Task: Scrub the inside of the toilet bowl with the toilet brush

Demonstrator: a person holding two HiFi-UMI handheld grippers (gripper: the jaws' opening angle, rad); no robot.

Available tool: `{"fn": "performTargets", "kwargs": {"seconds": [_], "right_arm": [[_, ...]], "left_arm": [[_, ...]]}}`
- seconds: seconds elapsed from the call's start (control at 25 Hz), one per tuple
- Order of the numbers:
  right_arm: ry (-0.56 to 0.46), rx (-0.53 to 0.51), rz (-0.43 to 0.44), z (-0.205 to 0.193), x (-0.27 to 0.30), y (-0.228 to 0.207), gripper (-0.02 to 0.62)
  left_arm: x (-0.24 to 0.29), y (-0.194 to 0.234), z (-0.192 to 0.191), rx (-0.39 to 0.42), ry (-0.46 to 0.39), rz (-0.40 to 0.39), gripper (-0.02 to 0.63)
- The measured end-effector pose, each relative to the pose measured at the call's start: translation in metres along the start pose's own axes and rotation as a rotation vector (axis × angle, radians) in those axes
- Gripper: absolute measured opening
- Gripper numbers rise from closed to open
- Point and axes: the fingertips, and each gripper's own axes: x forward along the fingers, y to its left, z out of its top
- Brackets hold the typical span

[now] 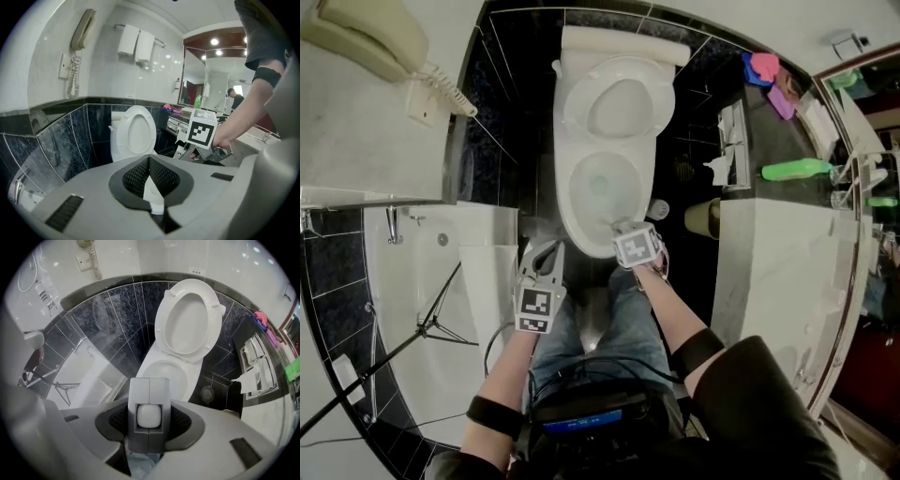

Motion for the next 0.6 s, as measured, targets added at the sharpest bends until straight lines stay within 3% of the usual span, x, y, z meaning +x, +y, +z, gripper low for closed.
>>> {"fn": "performTargets", "kwargs": {"seconds": [0.32,0.6], "right_arm": [[-0.04,-0.018,0.045,0.0,-0.067,0.023,0.192],[-0.052,-0.042,0.013,-0.01,-0.12,0.031,0.192]], "left_arm": [[-0.034,-0.011,0.042,0.083,-0.05,-0.074,-0.006],[-0.06,-0.024,0.065,0.119,-0.061,-0.107,-0.006]]}}
